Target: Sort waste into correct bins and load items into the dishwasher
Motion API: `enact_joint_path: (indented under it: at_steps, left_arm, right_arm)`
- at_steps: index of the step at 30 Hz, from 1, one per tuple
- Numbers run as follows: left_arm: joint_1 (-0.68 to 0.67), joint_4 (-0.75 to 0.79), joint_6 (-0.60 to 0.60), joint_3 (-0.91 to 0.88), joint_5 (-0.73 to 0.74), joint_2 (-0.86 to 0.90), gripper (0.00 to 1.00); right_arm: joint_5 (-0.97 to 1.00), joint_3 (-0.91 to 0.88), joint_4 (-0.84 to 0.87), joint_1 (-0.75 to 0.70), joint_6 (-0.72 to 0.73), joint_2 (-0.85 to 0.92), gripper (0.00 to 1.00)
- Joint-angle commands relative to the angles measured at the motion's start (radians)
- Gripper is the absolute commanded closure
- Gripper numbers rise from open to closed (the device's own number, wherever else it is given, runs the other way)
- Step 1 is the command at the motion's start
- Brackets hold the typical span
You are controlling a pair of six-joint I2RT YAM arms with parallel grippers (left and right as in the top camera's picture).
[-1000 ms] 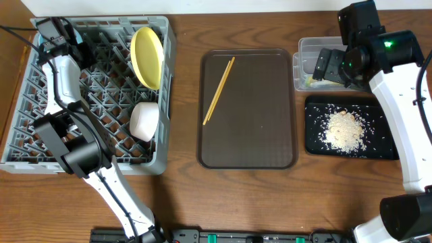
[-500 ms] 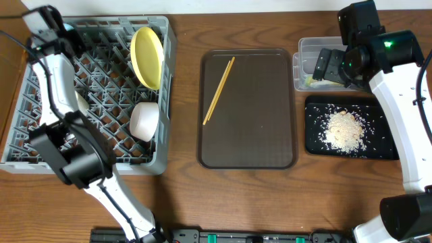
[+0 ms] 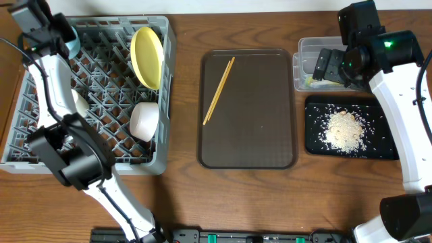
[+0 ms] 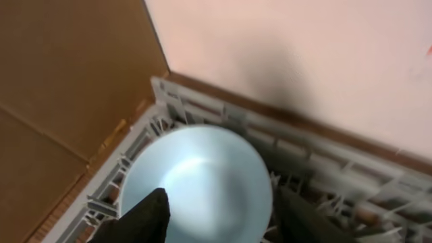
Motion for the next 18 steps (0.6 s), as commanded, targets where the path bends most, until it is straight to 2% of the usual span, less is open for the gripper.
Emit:
enact_joint_path:
  at_steps: [1, 7, 12, 18]
  left_arm:
    - [0.005, 0.004, 0.095, -0.004, -0.001, 0.077, 0.48]
    - [0.005, -0.027, 0.097, -0.004, 0.002, 0.134, 0.47]
    - [0.005, -0.089, 0.096, -0.004, 0.003, 0.167, 0.56]
    - [0.005, -0.148, 0.093, -0.004, 0.002, 0.215, 0.55]
  right_arm:
    - [0.01, 0.004, 0.0, 0.0, 0.007, -0.01, 0.01]
    - [0.01, 0.004, 0.0, 0.0, 0.007, -0.01, 0.01]
    - [0.01, 0.004, 0.0, 0.0, 0.007, -0.01, 0.01]
    - [0.01, 0.004, 0.0, 0.0, 0.007, -0.01, 0.01]
